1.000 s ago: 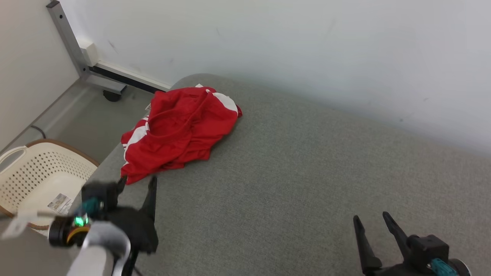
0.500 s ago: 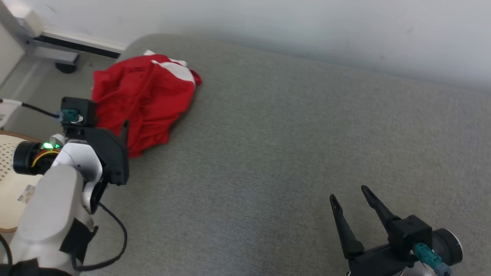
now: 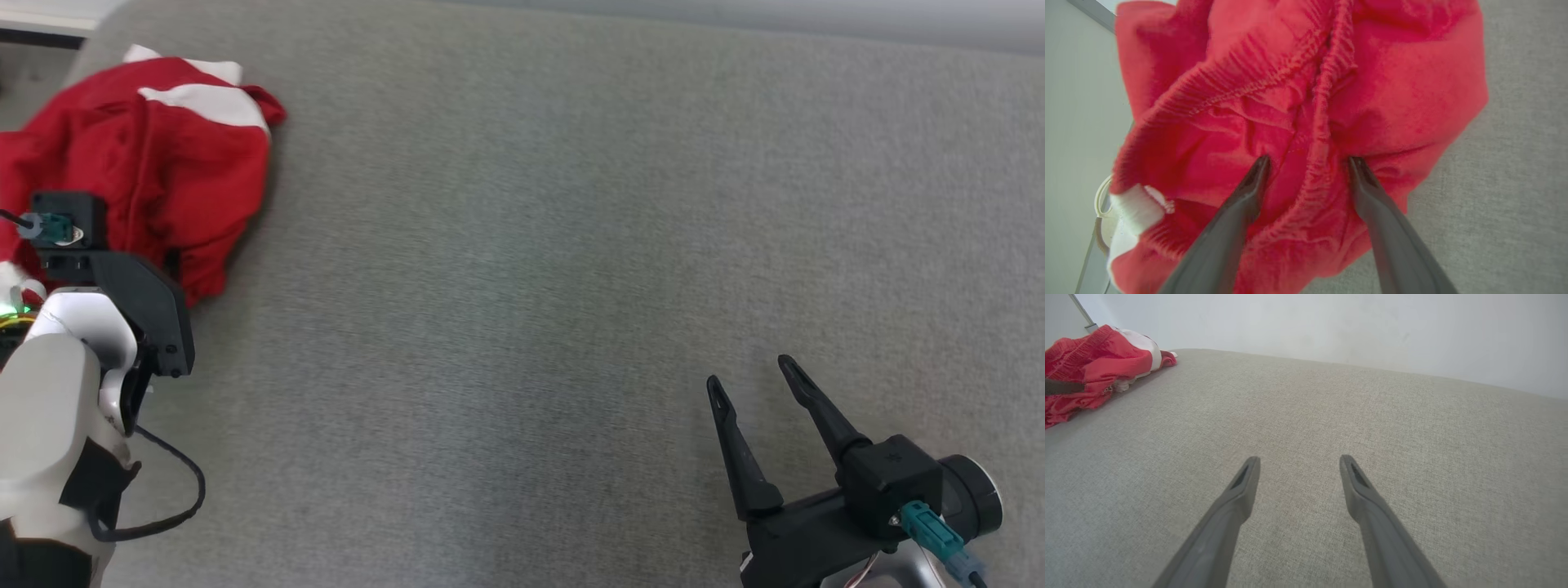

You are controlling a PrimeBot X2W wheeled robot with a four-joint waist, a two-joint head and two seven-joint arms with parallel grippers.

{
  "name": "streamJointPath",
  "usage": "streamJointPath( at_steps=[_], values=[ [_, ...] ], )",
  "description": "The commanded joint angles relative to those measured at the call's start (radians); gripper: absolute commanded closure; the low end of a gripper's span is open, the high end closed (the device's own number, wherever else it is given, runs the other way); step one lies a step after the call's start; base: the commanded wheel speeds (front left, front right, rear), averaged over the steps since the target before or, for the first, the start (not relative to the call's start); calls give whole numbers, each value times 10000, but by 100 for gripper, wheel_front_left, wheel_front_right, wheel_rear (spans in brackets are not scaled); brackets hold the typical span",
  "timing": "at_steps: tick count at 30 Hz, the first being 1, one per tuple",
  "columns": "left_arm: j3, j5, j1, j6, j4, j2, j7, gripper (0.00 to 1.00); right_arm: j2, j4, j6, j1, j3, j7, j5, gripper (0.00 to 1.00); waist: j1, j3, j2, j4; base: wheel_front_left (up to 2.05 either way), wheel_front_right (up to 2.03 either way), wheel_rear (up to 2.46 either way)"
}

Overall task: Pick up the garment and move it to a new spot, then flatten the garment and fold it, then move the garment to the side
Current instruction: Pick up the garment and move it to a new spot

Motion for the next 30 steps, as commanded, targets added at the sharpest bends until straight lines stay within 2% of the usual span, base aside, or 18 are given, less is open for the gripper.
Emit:
streamJointPath(
  at_steps=[1, 2, 3, 4, 5, 15, 24, 30],
  values=[
    [19, -168, -112, 43, 112, -20, -6, 0, -2, -37, -21, -90, -23, -12, -9, 0, -3, 370, -2, -362, 0, 0, 0],
    [56, -196, -170, 102, 195, -59, -66, 28, -2, -9, -21, -113, -34, -34, 14, 0, -3, 372, -2, -368, 0, 0, 0],
    [126, -257, -206, 120, 260, -134, -180, 66, -1, 26, -21, -146, -47, -71, 62, 0, -3, 348, -2, -377, 0, 0, 0],
    [154, -293, -200, 132, 326, -187, -252, 88, -1, 60, -21, -170, -60, -97, 100, 0, -3, 300, -2, -385, 0, 0, 0],
    [162, -320, -138, 140, 429, -202, -298, 100, -2, 122, -21, -186, -66, -133, 149, 0, -3, 227, -2, -397, 0, 0, 0],
    [37, -437, 72, 153, 634, -264, -403, 100, -2, 935, -21, 4, -156, -682, 799, 0, -3, -1264, -2, -427, 0, 0, 0],
    [-531, -132, -348, 134, -804, -595, -212, 100, -1, 1736, -21, 446, -458, -1290, 1552, 0, -3, -3147, -2, -676, 0, 0, 0],
    [-861, -280, -775, 23, -2161, -1230, -44, 100, -1, 1981, -21, 644, -632, -1475, 1756, 0, -3, -3840, -2, -1284, 0, 0, 0]
  ],
)
